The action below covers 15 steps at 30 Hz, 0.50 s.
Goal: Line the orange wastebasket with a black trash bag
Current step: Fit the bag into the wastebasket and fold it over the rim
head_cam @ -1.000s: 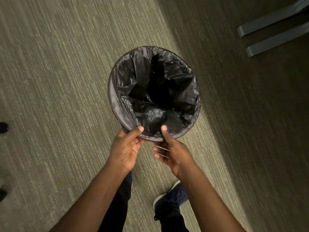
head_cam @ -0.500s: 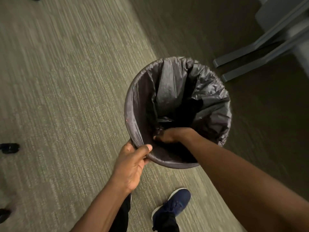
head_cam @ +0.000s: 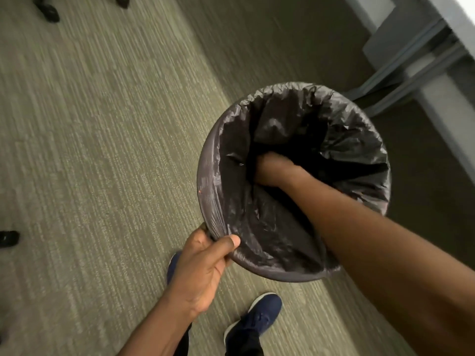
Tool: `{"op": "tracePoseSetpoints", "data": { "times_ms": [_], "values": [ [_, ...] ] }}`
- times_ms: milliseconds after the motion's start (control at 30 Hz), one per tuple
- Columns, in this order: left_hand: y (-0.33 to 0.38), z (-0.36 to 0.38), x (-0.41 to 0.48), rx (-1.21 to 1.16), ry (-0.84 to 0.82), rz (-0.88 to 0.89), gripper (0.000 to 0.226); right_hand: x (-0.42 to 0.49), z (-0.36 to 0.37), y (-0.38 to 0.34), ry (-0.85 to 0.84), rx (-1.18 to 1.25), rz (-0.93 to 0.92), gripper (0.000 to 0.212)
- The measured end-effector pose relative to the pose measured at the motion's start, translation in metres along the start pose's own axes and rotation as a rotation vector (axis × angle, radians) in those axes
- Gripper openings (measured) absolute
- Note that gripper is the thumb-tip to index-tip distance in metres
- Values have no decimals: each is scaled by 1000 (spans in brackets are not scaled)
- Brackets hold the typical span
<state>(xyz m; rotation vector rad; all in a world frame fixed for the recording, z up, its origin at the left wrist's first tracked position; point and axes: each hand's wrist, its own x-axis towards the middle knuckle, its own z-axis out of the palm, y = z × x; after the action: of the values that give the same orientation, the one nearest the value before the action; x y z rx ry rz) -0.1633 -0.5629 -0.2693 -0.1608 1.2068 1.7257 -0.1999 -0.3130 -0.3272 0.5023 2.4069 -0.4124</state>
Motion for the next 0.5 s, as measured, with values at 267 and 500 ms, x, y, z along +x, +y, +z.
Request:
{"op": "tracePoseSetpoints", "data": {
  "times_ms": [267,500],
  "values": [
    [39,18,3,-16,69,9,26,-171,-35,27,816,118,-18,51],
    [74,41,6,26,1,3,26,-209,-31,63,288,1507,643,54]
  ]
}}
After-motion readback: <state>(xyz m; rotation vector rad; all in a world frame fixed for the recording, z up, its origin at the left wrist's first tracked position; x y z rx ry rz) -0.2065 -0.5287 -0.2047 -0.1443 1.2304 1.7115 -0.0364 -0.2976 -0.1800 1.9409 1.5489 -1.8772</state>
